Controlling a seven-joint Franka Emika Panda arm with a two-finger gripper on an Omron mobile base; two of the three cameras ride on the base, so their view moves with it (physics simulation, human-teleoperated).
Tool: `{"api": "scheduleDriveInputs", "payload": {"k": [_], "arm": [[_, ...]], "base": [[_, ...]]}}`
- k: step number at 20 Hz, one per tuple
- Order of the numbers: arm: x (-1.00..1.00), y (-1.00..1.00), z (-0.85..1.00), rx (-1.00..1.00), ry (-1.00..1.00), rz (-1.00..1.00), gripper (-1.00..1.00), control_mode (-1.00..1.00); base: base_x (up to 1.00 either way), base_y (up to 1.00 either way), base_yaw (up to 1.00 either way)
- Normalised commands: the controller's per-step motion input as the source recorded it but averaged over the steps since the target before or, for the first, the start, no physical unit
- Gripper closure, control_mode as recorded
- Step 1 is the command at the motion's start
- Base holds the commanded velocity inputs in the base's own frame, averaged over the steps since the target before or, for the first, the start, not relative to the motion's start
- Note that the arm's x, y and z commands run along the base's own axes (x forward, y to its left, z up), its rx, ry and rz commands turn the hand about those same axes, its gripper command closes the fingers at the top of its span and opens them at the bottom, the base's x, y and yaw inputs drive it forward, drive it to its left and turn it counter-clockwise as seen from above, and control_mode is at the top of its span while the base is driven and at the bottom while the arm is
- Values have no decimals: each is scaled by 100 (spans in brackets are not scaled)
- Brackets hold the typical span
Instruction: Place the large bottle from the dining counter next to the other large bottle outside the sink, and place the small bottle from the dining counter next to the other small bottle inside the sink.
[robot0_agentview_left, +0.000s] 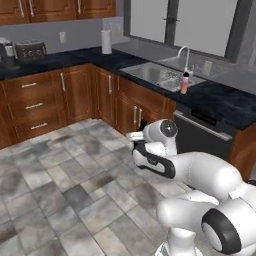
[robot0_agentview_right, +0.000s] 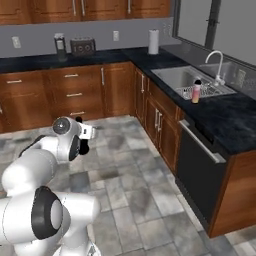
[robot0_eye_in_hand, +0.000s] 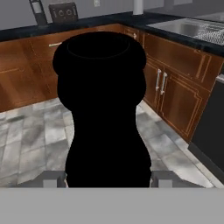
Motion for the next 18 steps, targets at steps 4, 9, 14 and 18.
{"api": "scheduleDriveInputs", "payload": {"k": [4, 9, 14, 18], "arm": [[0, 0, 0, 0, 0, 0, 100, 100], [0, 0, 0, 0, 0, 0, 100, 100], [0, 0, 0, 0, 0, 0, 100, 100], [0, 0, 0, 0, 0, 0, 100, 100]], "base": [[74, 0, -25], [62, 0, -25], [53, 0, -25], [58, -2, -23]]}}
